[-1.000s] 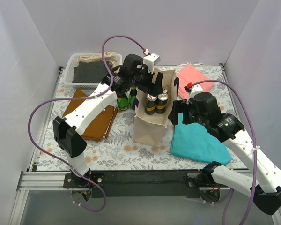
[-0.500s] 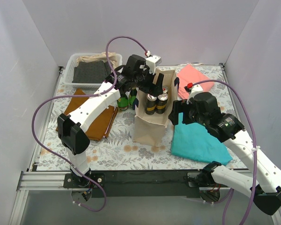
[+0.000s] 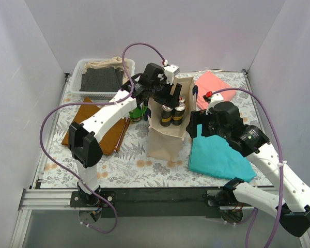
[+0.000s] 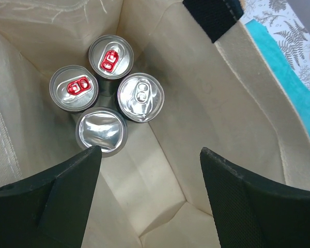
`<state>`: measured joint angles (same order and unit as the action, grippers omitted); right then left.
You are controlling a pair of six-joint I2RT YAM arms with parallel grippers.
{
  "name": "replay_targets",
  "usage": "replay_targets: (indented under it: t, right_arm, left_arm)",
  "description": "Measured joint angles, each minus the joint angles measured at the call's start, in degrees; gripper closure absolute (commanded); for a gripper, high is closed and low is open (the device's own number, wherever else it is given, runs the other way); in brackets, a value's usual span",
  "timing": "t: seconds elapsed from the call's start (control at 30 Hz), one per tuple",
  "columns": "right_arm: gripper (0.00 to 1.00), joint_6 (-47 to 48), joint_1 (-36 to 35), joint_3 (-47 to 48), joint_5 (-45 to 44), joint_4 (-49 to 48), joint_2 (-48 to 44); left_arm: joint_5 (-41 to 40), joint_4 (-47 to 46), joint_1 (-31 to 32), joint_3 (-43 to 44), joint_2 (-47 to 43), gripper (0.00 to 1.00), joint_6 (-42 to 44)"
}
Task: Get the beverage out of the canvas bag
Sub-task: Take out the drink from the canvas bag.
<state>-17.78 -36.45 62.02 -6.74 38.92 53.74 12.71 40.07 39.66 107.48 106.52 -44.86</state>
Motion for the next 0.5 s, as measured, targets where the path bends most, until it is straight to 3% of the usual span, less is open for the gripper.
replay_targets:
  t: [0.5]
  right_arm:
    - [0.03, 0.11, 0.00, 0.13, 0.00, -0.07, 1.55]
  left_arm:
    - [-7.80, 0.42, 0.11, -1.29, 4.50, 0.26, -0.76]
